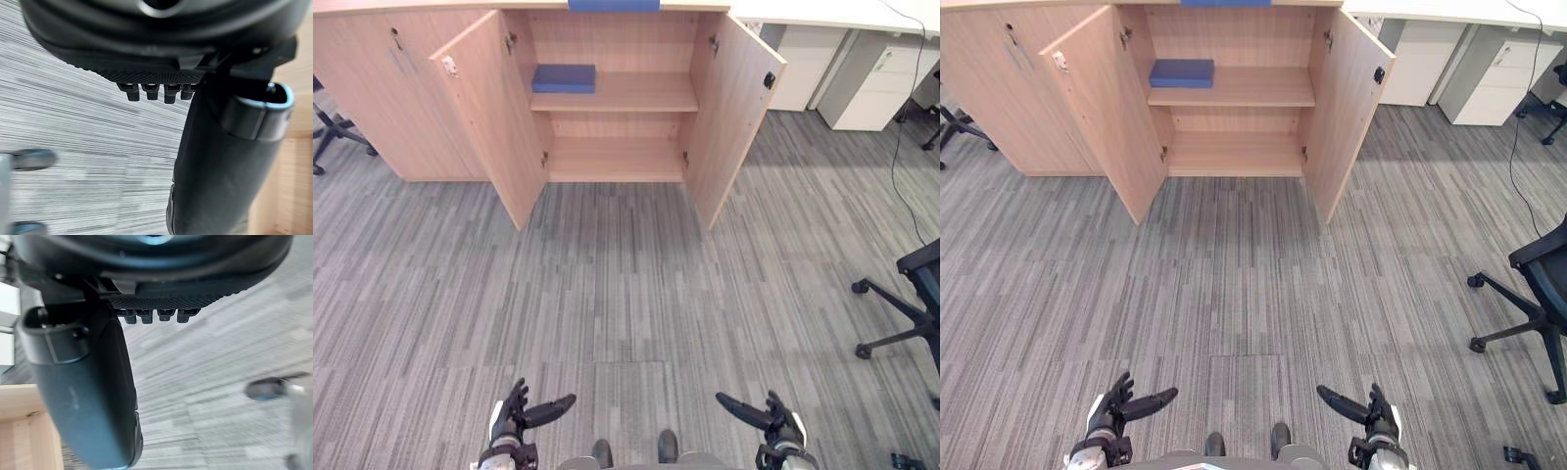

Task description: Walk over to the cabinet, pick up the folder, carry it to the office cabinet, place the folder inside the office cabinet, then close the office cabinet door

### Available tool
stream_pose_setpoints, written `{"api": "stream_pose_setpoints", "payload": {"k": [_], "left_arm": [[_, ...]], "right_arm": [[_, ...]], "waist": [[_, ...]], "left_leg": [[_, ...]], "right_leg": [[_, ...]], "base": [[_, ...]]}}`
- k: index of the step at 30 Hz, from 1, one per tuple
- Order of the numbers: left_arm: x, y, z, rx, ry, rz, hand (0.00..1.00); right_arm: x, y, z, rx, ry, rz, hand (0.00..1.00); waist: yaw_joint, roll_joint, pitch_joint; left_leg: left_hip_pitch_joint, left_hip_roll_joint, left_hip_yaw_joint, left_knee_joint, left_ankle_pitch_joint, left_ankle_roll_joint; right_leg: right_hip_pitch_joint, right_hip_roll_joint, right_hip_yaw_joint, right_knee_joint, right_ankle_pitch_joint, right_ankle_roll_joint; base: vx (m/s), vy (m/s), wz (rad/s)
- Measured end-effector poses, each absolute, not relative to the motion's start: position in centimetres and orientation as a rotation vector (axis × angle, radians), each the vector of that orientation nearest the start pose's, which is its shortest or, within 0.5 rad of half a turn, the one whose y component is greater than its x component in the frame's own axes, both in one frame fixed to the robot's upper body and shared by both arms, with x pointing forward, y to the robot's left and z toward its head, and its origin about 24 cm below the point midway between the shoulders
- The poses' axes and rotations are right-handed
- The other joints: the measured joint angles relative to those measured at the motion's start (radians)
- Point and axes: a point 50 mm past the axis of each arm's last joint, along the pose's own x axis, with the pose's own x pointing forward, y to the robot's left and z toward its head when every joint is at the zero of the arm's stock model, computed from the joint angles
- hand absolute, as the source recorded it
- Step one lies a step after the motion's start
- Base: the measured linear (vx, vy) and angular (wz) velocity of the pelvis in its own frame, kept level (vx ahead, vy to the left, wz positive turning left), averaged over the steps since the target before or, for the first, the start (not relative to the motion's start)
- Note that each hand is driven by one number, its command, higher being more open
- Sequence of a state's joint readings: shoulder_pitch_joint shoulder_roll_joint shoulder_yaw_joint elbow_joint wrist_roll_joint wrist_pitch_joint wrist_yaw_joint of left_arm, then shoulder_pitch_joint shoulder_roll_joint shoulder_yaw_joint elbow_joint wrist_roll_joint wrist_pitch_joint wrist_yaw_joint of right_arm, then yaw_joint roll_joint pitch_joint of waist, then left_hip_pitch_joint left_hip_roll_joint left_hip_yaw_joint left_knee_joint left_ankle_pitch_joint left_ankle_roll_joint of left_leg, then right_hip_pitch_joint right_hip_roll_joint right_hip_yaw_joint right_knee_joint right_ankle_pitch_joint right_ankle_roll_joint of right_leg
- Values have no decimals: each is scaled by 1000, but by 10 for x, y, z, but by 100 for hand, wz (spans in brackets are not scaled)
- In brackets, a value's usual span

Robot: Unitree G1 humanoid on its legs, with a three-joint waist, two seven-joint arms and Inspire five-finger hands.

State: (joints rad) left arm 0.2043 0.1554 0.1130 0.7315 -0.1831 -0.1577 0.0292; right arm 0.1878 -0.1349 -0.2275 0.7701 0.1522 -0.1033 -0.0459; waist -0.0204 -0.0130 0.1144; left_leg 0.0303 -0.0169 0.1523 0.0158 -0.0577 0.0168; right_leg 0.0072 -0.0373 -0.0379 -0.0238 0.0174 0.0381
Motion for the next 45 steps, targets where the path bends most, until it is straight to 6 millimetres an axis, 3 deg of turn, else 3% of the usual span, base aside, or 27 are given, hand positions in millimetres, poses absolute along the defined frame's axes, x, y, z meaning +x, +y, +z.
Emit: {"api": "stream_pose_setpoints", "payload": {"k": [3,7,11,14,16,18,20,21,22,24,26,27,28,29,30,31,33,34,35,37,39,40,41,42,43,44,45], "left_arm": [[126,242,-114,-38,690,347,100],[125,244,-114,-36,690,353,100],[127,249,-108,-45,653,388,100],[128,245,-109,-68,647,406,100],[129,241,-108,-95,634,412,100],[129,239,-108,-102,633,411,100],[130,239,-107,-102,630,414,100],[132,241,-106,-93,625,412,100],[132,242,-106,-81,632,414,100],[139,242,-104,-82,616,416,100],[157,239,-98,-85,577,397,100],[164,238,-95,-86,557,391,100],[168,237,-94,-88,548,386,100],[170,231,-96,-105,553,380,100],[172,230,-96,-107,551,376,100],[177,228,-95,-108,546,359,100],[176,222,-98,-128,557,353,100],[170,219,-100,-141,567,358,100],[166,220,-100,-138,556,363,100],[166,221,-98,-137,545,365,100],[167,221,-96,-139,532,362,100],[164,221,-97,-138,541,364,100],[163,221,-98,-138,544,363,100],[158,222,-100,-137,562,368,100],[155,221,-102,-139,575,370,100],[151,221,-105,-140,590,375,100],[148,222,-106,-137,602,383,100]], "right_arm": [[119,-250,-123,12,785,-403,100],[122,-252,-120,3,770,-402,100],[140,-254,-110,-25,708,-386,100],[153,-256,-104,-34,670,-382,100],[155,-257,-103,-36,666,-388,100],[155,-257,-102,-39,664,-396,100],[160,-254,-100,-41,649,-386,100],[161,-250,-101,-42,649,-369,100],[161,-246,-102,-45,654,-352,100],[167,-243,-100,-49,641,-334,100],[171,-242,-96,-57,620,-325,100],[171,-242,-96,-64,619,-315,100],[166,-242,-97,-68,627,-315,100],[165,-247,-97,-83,632,-324,100],[172,-246,-94,-79,618,-325,100],[174,-246,-91,-74,602,-335,100],[173,-247,-91,-75,599,-337,100],[172,-245,-92,-80,604,-324,100],[174,-238,-93,-69,601,-308,100],[180,-228,-88,-50,562,-287,100],[186,-222,-83,-38,523,-274,100],[190,-222,-81,-37,515,-271,100],[192,-222,-81,-35,512,-271,100],[196,-223,-82,-22,520,-282,100],[196,-224,-84,-14,527,-295,100],[194,-227,-87,-15,547,-311,100],[190,-228,-91,-17,569,-316,100]], "waist": [[-10,16,11],[-10,26,21],[-5,30,50],[-3,44,58],[0,47,63],[1,40,70],[0,43,85],[-8,38,103],[-8,42,119],[-22,55,137],[-35,88,166],[-48,88,176],[-60,74,178],[-73,100,185],[-73,114,190],[-84,104,193],[-87,100,194],[-80,97,197],[-63,88,205],[-23,73,213],[2,54,221],[21,38,218],[29,31,220],[36,21,223],[42,21,220],[51,22,216],[57,13,207]], "left_leg": [[44,3,-1,3,-19,-27],[44,4,0,28,-43,-38],[0,9,28,118,-135,-13],[-55,17,39,176,-172,-6],[-80,22,41,213,-204,1],[-87,10,42,254,-248,15],[-66,5,36,246,-267,37],[-27,4,31,232,-274,43],[23,7,31,209,-281,43],[78,38,21,164,-283,40],[112,86,-9,126,-279,31],[134,103,-24,112,-280,6],[178,102,-35,95,-290,-45],[220,130,-51,97,-309,-79],[210,154,-53,117,-293,-109],[192,145,-64,173,-252,-175],[135,152,-56,406,-124,-181],[50,181,-51,658,-28,-193],[-51,233,-20,909,-70,-163],[-202,285,43,1087,-129,-134],[-334,291,107,1012,-167,-87],[-399,252,131,805,-179,-68],[-415,228,128,691,-175,-70],[-422,173,92,443,-124,-81],[-421,153,70,319,-84,-87],[-423,134,39,218,26,-98],[-411,116,34,234,112,-62]], "right_leg": [[42,0,-2,-1,-2,2],[45,-2,0,15,-14,12],[13,-4,17,55,-84,18],[-28,-1,25,76,-97,22],[-73,-1,28,158,-147,29],[-149,-20,26,342,-241,44],[-235,-36,-5,541,-262,57],[-298,-51,-47,689,-284,50],[-324,-55,-90,705,-311,16],[-391,-29,-141,651,-320,-7],[-474,26,-179,523,-267,-24],[-513,41,-189,387,-163,-23],[-511,44,-181,249,9,-33],[-497,57,-195,278,123,-89],[-510,58,-203,332,97,-107],[-522,36,-211,408,23,-109],[-442,22,-218,443,-69,-107],[-341,30,-213,399,-105,-108],[-240,55,-203,337,-115,-115],[-111,76,-179,236,-120,-122],[-5,78,-154,139,-123,-118],[52,67,-127,94,-134,-105],[71,57,-114,86,-145,-95],[114,37,-87,74,-167,-76],[133,30,-72,67,-180,-63],[170,20,-42,51,-208,-37],[200,7,-25,44,-223,-15]], "base": [[196,45,-5],[81,18,-3],[-13,-14,-17],[-24,-6,-16],[41,13,-3],[88,28,0],[152,45,-2],[274,34,2],[287,6,4],[388,-33,18],[498,-94,48],[671,-149,65],[766,-175,72],[781,-180,40],[517,-139,36],[481,-175,30],[573,-225,37],[751,-256,9],[724,-228,-7],[532,-127,-27],[507,-61,-31],[419,5,-44],[650,47,-64],[462,81,-54],[603,161,-77],[617,223,-74],[778,295,-47]]}}
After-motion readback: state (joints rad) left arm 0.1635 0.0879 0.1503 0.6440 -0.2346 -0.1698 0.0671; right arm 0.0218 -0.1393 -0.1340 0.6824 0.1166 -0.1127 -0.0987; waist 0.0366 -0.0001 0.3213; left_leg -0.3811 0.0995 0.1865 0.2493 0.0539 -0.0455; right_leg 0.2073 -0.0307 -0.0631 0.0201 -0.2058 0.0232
